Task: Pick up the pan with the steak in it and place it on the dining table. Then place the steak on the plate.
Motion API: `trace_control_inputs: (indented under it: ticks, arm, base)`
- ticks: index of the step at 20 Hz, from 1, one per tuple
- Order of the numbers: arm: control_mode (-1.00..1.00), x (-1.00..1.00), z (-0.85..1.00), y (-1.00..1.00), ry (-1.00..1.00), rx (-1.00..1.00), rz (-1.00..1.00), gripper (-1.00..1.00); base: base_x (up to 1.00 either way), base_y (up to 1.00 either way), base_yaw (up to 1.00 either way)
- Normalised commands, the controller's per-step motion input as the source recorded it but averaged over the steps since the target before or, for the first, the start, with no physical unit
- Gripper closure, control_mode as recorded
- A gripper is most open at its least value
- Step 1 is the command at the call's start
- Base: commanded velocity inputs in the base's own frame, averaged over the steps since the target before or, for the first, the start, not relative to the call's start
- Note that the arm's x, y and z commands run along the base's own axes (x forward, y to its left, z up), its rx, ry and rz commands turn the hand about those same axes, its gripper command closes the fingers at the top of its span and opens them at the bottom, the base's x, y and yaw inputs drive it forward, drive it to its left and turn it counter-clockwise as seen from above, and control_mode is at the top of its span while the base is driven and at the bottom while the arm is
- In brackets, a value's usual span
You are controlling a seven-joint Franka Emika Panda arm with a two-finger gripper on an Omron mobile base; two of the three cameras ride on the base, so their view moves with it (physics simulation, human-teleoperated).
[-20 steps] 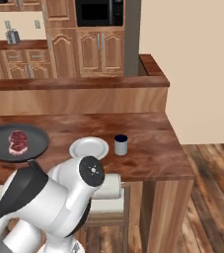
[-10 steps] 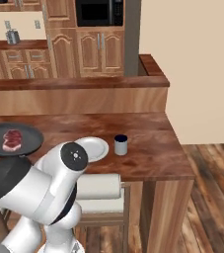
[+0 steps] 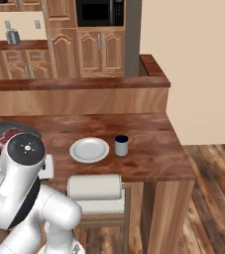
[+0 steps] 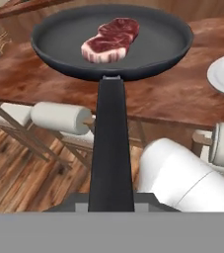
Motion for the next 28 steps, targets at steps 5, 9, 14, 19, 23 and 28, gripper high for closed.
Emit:
trace_control_inputs:
  ticks: [5,9,14,19,23,28]
  arm:
    - [-1.0,-0.6,-0.16,0.31,-0.09,0.05,-0.32,1.0]
    - [-1.0,-0.53,-0.31,0.35,-0.08,0.01,-0.27,1.0]
    - [-1.0,0.11,-0.12,0.21,0.01,0.0,-0.04,1.0]
    - [-1.0,0.68,-0.39,0.55,0.04,0.0,-0.02,1.0]
    - [-1.0,0.64,-0.55,0.63,0.07,0.0,-0.02,1.0]
    - [-1.0,0.45,-0.63,0.39,0.03,0.0,-0.03,1.0]
  base:
    - [0.0,0.0,0.0]
    - [0.0,0.0,0.0]
    - [0.0,0.0,0.0]
    - [0.0,0.0,0.0]
    - [0.0,0.0,0.0]
    - [0.0,0.0,0.0]
